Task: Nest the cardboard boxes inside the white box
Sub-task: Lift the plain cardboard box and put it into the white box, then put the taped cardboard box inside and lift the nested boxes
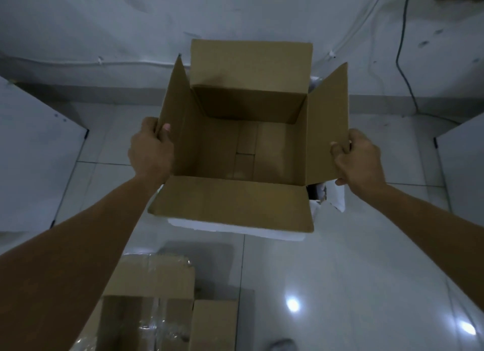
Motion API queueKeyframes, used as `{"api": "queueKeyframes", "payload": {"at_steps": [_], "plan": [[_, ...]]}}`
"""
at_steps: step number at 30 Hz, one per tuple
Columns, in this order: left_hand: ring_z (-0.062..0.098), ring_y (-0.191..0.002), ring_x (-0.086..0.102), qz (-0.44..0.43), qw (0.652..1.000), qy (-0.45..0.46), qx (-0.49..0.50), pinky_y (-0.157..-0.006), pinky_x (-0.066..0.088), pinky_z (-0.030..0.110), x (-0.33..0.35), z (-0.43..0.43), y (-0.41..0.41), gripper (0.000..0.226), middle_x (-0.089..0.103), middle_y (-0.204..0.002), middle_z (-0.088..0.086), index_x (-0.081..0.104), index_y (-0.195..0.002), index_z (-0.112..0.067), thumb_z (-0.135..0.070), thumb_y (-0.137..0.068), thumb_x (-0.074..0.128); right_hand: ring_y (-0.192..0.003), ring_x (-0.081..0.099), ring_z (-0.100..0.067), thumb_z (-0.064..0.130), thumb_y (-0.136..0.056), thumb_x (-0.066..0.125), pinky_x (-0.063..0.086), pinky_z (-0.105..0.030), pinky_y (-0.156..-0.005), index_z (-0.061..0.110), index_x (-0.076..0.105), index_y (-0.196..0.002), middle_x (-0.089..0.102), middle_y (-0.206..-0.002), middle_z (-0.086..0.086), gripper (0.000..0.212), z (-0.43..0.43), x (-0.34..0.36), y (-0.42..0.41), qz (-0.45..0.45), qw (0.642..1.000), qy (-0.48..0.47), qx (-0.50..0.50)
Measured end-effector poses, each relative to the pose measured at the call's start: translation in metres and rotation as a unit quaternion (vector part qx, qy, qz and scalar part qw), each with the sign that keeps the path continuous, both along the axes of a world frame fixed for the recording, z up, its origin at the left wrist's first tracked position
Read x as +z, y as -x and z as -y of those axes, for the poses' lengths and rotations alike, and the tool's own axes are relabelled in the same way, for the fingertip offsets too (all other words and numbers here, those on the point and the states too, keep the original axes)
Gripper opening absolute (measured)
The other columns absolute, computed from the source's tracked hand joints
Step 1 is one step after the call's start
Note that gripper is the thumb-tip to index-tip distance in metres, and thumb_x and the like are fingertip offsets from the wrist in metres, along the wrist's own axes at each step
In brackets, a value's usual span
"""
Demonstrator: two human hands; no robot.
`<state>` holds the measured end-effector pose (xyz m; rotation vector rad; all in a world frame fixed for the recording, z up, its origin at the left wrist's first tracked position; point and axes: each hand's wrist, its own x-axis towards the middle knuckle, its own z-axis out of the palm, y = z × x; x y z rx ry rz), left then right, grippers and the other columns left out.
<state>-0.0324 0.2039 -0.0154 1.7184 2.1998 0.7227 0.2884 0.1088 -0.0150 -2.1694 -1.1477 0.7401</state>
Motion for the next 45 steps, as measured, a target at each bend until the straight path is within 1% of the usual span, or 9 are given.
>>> {"api": "queueKeyframes", "payload": {"at_steps": [5,8,12,18,23,29,33,39,45], "plan": [[0.035,-0.125,0.042,-0.139,0.987,0.017,-0.077,-0.106,0.027,0.048,-0.009,0.014,-0.001,0.048,0.050,-0.134,0.018,0.045,-0.128,-0.009,-0.034,-0.089,0.055,-0.125,0.042,-0.040,0.023,-0.087,0.061,0.041,-0.050,-0.097,0.012,0.021,-0.144,0.034,-0.144,-0.022,0.070,0.003,-0.013,0.003,0.162,0.979,0.068,0.107],[0.034,-0.128,0.042,-0.193,0.955,0.090,-0.207,-0.112,0.019,0.053,-0.026,0.024,-0.004,0.042,0.050,-0.136,0.016,0.053,-0.121,-0.012,-0.041,-0.092,0.048,-0.135,0.033,-0.036,0.025,-0.086,0.060,0.035,-0.052,-0.105,0.009,0.031,-0.141,0.023,-0.155,-0.018,0.064,0.009,-0.026,0.001,0.307,0.903,0.128,0.272],[0.034,-0.117,0.051,-0.202,0.899,0.275,-0.274,-0.111,0.015,0.053,-0.046,0.045,-0.009,0.053,0.065,-0.115,0.014,0.063,-0.106,-0.015,-0.053,-0.094,0.029,-0.144,0.015,-0.031,0.043,-0.093,0.042,0.021,-0.054,-0.111,0.012,0.042,-0.133,-0.006,-0.159,-0.013,0.051,0.015,-0.040,0.002,0.296,0.864,0.220,0.343],[0.038,-0.112,0.053,-0.236,0.888,0.243,-0.309,-0.103,0.028,0.053,-0.059,0.054,-0.001,0.068,0.065,-0.113,0.016,0.059,-0.113,-0.014,-0.053,-0.089,0.009,-0.145,0.003,-0.035,0.040,-0.095,0.041,0.017,-0.054,-0.113,0.013,0.031,-0.140,-0.022,-0.156,-0.016,0.053,0.022,-0.048,0.005,0.295,0.855,0.236,0.354],[0.032,-0.137,0.032,-0.135,0.944,0.157,-0.256,-0.115,0.010,0.054,-0.054,0.075,-0.001,0.064,0.044,-0.144,0.015,0.048,-0.129,-0.014,-0.056,-0.089,0.023,-0.146,0.004,-0.034,0.037,-0.094,0.045,0.011,-0.056,-0.114,0.008,0.038,-0.135,-0.003,-0.158,-0.021,0.051,0.033,-0.034,0.018,0.297,0.880,0.159,0.335],[0.032,-0.139,0.030,-0.074,0.971,0.115,-0.197,-0.115,0.019,0.055,-0.047,0.148,0.009,0.060,0.037,-0.149,0.015,0.041,-0.134,-0.013,-0.050,-0.088,0.037,-0.107,0.057,-0.036,0.032,-0.082,0.049,0.042,-0.049,-0.094,0.007,0.058,-0.111,0.059,-0.118,-0.020,0.039,0.085,-0.014,0.066,0.268,0.906,-0.008,0.327],[0.034,-0.137,0.033,-0.053,0.978,0.137,-0.145,-0.113,0.024,0.051,-0.045,0.220,0.035,0.058,0.041,-0.146,0.018,0.044,-0.132,-0.010,-0.044,-0.085,0.042,-0.098,0.059,-0.035,0.032,-0.078,0.060,0.044,-0.042,-0.082,0.012,0.057,-0.112,0.062,-0.107,-0.015,0.039,0.142,-0.017,0.101,0.212,0.922,0.010,0.323],[0.034,-0.122,0.048,-0.064,0.980,0.160,-0.100,-0.103,0.037,0.049,-0.056,0.349,0.096,0.048,0.057,-0.129,0.014,0.051,-0.123,-0.011,-0.035,-0.081,0.054,-0.117,0.051,-0.027,0.044,-0.086,0.057,0.043,-0.040,-0.094,0.018,0.043,-0.128,0.052,-0.129,-0.011,0.052,0.239,-0.041,0.141,0.079,0.915,0.150,0.366],[0.040,-0.099,0.058,-0.058,0.979,0.193,-0.005,-0.085,0.049,0.048,-0.094,0.459,0.166,0.038,0.064,-0.108,0.019,0.058,-0.110,-0.008,-0.024,-0.077,0.065,-0.107,0.054,-0.028,0.046,-0.082,0.062,0.045,-0.035,-0.085,0.016,0.042,-0.128,0.051,-0.127,-0.016,0.058,0.331,-0.090,0.191,-0.039,0.926,0.218,0.305]]}}
